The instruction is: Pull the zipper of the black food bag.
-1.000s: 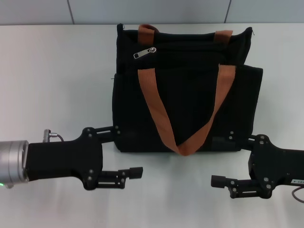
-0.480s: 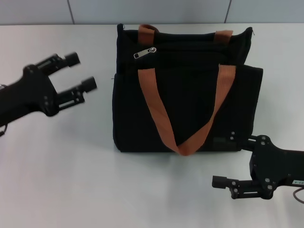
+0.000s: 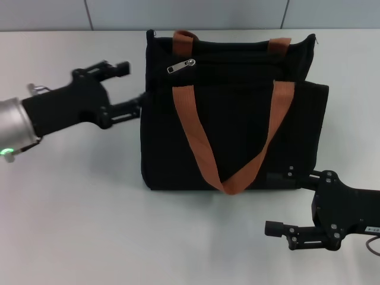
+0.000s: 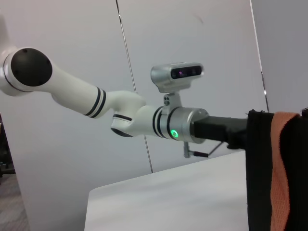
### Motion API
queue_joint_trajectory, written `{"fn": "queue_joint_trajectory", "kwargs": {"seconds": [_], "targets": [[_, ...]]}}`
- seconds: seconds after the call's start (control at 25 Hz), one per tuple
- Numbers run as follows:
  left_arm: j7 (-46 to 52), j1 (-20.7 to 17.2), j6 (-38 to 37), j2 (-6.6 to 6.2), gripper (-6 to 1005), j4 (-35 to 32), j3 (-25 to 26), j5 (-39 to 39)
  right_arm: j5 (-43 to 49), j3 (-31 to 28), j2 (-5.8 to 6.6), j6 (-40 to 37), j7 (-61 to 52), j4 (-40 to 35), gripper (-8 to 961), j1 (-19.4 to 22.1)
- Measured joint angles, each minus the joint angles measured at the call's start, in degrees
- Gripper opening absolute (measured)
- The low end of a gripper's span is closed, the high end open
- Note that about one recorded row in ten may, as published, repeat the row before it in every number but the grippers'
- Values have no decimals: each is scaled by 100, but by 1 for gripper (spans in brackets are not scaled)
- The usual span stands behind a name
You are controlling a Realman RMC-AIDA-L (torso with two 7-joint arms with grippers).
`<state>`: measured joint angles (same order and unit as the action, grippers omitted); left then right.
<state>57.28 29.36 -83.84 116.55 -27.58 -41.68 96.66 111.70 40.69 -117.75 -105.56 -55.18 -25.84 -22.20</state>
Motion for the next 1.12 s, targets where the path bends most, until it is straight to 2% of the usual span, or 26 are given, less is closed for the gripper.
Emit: {"fn": "queue_joint_trajectory", "kwargs": {"seconds": [0.04,0.16,0.36,0.56,1.0,1.12], "targets": [[-60,84,151,47,658,1,-276,2,0,-2,-1,0,1,0,827,2],[-114,186,283,92,651,1,-477,2,-5,-11,-3,0,4,0,827,6],[-232,257,607,169,638,3,-489,-4,-12,-17,-11,1,11,0,827,6],[-246,225,596,180,625,10,-467,-32,-20,-17,-11,0,12,0,826,5],[-245,201,526,175,165,8,-463,-42,-28,-17,-11,-8,11,0,826,5],[-245,201,493,175,110,7,-463,-43,-28,-17,-11,-9,11,0,826,6]]}}
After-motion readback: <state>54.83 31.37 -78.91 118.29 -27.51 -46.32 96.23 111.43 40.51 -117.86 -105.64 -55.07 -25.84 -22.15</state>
